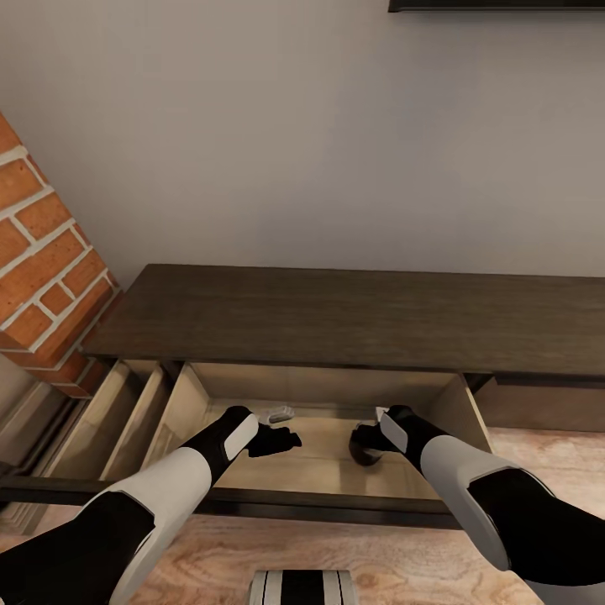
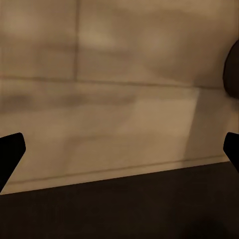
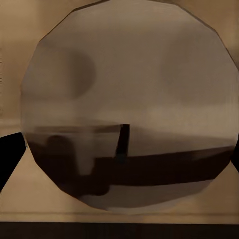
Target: Place each of the two pumpkins and all three candles from the living room inside a cabinet in the living room (use any cabinet), then make sure every cabinet is closed, and position the cauldron so it is next to a table in the living room.
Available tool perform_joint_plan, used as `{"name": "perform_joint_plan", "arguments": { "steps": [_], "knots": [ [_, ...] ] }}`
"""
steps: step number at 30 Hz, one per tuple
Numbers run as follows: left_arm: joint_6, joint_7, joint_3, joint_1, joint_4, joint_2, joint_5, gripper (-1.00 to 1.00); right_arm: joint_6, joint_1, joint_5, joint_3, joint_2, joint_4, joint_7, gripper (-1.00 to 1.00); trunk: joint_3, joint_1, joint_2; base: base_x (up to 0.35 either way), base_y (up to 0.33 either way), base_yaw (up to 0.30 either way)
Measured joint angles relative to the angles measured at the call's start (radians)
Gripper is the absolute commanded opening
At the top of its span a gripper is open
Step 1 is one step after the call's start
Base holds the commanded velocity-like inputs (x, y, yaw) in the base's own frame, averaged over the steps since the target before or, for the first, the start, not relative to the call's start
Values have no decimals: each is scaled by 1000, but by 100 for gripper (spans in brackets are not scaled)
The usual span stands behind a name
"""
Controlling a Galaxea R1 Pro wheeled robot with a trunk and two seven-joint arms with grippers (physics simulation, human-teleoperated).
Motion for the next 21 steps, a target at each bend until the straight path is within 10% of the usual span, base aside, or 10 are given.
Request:
{"name": "perform_joint_plan", "arguments": {
  "steps": [21],
  "knots": [
    [1,0,0,0,1,0,0,100,2,0,0,1,6,0,-1,100,66,-8,4,0,0,0]
  ]
}}
